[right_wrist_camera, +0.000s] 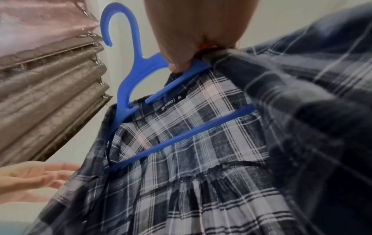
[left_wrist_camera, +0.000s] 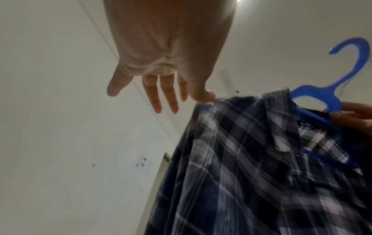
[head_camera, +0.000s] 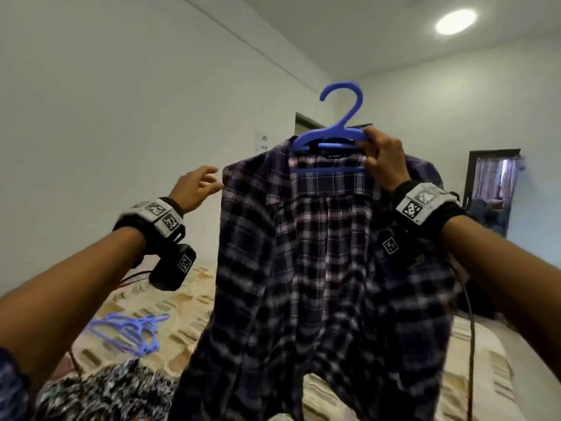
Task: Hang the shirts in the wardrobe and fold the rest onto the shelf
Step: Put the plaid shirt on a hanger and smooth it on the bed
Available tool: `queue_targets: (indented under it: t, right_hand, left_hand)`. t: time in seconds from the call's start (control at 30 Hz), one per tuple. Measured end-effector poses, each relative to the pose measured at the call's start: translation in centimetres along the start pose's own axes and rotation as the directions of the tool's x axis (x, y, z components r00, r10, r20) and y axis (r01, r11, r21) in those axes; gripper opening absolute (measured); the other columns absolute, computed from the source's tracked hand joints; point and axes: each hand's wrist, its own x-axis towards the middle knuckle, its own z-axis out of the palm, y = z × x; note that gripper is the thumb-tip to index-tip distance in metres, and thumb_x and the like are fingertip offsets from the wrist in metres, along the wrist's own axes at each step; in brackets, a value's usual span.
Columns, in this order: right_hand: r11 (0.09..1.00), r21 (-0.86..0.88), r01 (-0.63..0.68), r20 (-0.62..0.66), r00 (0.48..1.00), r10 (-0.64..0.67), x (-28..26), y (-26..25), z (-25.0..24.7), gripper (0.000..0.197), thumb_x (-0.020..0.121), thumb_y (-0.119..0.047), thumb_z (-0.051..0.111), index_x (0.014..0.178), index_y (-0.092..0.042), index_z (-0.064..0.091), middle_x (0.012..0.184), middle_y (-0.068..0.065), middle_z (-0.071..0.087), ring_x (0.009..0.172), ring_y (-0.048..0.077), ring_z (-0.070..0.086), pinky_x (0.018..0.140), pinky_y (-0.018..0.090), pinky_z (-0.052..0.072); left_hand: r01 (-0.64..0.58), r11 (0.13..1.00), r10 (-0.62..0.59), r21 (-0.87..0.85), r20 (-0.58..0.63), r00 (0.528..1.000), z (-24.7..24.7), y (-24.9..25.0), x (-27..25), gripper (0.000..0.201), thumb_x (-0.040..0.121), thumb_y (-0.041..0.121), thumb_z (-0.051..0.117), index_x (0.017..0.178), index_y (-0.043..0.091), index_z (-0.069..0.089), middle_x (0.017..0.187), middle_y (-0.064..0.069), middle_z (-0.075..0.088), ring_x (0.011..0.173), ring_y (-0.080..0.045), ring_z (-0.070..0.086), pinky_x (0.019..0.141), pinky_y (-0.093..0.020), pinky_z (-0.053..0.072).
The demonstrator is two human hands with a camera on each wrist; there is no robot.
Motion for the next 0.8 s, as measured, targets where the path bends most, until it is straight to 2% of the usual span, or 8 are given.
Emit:
queue_targets:
  t: [0.07, 0.17, 0.23, 0.37, 0.5, 0.63, 0.7, 0.8]
  right_hand:
    - [0.999, 0.019, 0.025, 0.002, 1.000, -0.025, -0.4, -0.4, -0.7, 0.019, 0.089, -0.003, 0.054, 0.106, 0.003, 0.061, 0.082, 0.008, 0.060, 0.077, 0.014, 0.052, 0.060, 0.004, 0.031]
    - [0.998, 0.066, -0.012, 0.074, 0.997, 0.007, -2.8, 0.1, -0.7, 0.028, 0.087, -0.019, 0.051, 0.103, 0.002, 0.062, 0.074, 0.006, 0.054, 0.070, 0.015, 0.047, 0.057, 0.021, 0.031]
    - [0.995, 0.095, -0.040, 0.155, 0.988, 0.025, -5.2, 1.0, -0.3, 0.035, 0.085, -0.025, 0.050, 0.103, 0.002, 0.063, 0.075, 0.008, 0.056, 0.071, 0.015, 0.048, 0.059, 0.025, 0.032]
    - [0.984, 0.117, -0.137, 0.277, 0.956, 0.100, -10.9, 2.9, 1.6, 0.034, 0.085, -0.022, 0.053, 0.103, 0.005, 0.064, 0.081, 0.016, 0.063, 0.074, 0.017, 0.053, 0.061, 0.012, 0.036]
    - [0.968, 0.077, -0.239, 0.363, 0.911, 0.196, -16.4, 5.7, 5.5, 0.020, 0.091, -0.010, 0.058, 0.107, 0.002, 0.064, 0.091, 0.021, 0.068, 0.083, 0.030, 0.063, 0.072, 0.032, 0.043]
    - [0.938, 0.035, -0.344, 0.396, 0.867, 0.303, -21.3, 8.6, 10.6, 0.025, 0.091, -0.018, 0.055, 0.103, 0.001, 0.064, 0.083, 0.020, 0.066, 0.075, 0.030, 0.060, 0.064, 0.029, 0.035]
    - [0.919, 0.037, -0.392, 0.398, 0.850, 0.346, -23.7, 10.3, 13.0, 0.027, 0.089, -0.020, 0.051, 0.102, 0.000, 0.065, 0.080, 0.015, 0.064, 0.073, 0.024, 0.056, 0.061, 0.025, 0.028]
    - [0.873, 0.008, -0.488, 0.439, 0.786, 0.435, -27.4, 13.9, 16.7, 0.024, 0.090, -0.013, 0.053, 0.103, 0.004, 0.063, 0.089, 0.019, 0.066, 0.080, 0.029, 0.057, 0.065, 0.029, 0.031]
  left_hand:
    - [-0.047, 0.997, 0.047, -0.069, -0.003, 0.999, 0.6, 0.9, -0.2, 0.035, 0.090, 0.011, 0.060, 0.123, 0.001, 0.052, 0.110, -0.014, 0.059, 0.097, -0.024, 0.059, 0.081, -0.027, 0.045]
    - [-0.012, 0.977, 0.004, -0.212, -0.037, 0.999, 1.6, 0.0, -1.4, 0.005, 0.090, 0.010, 0.059, 0.087, 0.012, 0.056, 0.086, -0.013, 0.059, 0.081, -0.024, 0.056, 0.059, -0.027, 0.051]
    - [0.047, 0.968, -0.047, -0.247, 0.005, 0.999, 2.3, -1.5, -3.0, 0.017, 0.088, 0.011, 0.062, 0.075, 0.015, 0.052, 0.075, -0.014, 0.058, 0.074, -0.025, 0.056, 0.054, -0.027, 0.053]
    - [0.130, 0.983, -0.111, -0.129, 0.148, 0.983, 4.5, -4.3, -6.6, 0.020, 0.080, 0.015, 0.072, 0.072, 0.014, 0.053, 0.067, -0.008, 0.060, 0.069, -0.022, 0.057, 0.064, -0.035, 0.053]
    - [0.206, 0.968, -0.219, 0.146, 0.079, 0.973, 8.5, -7.4, -9.5, 0.030, 0.075, 0.022, 0.078, 0.085, 0.015, 0.050, 0.079, -0.002, 0.060, 0.073, -0.021, 0.056, 0.069, -0.034, 0.047]
    - [0.214, 0.959, -0.232, 0.184, 0.083, 0.969, 15.1, -10.0, -12.6, 0.027, 0.079, 0.009, 0.069, 0.088, 0.017, 0.044, 0.079, -0.001, 0.054, 0.073, -0.020, 0.051, 0.065, -0.030, 0.039]
    - [0.206, 0.952, -0.263, 0.228, 0.257, 0.930, 19.3, -12.0, -14.5, 0.024, 0.081, 0.009, 0.066, 0.089, 0.017, 0.045, 0.081, -0.001, 0.056, 0.078, -0.022, 0.055, 0.067, -0.029, 0.040]
    - [0.247, 0.898, -0.409, 0.363, 0.486, 0.772, 25.7, -16.9, -18.2, 0.030, 0.084, 0.019, 0.067, 0.107, 0.012, 0.049, 0.101, -0.006, 0.062, 0.098, -0.026, 0.060, 0.081, -0.035, 0.047]
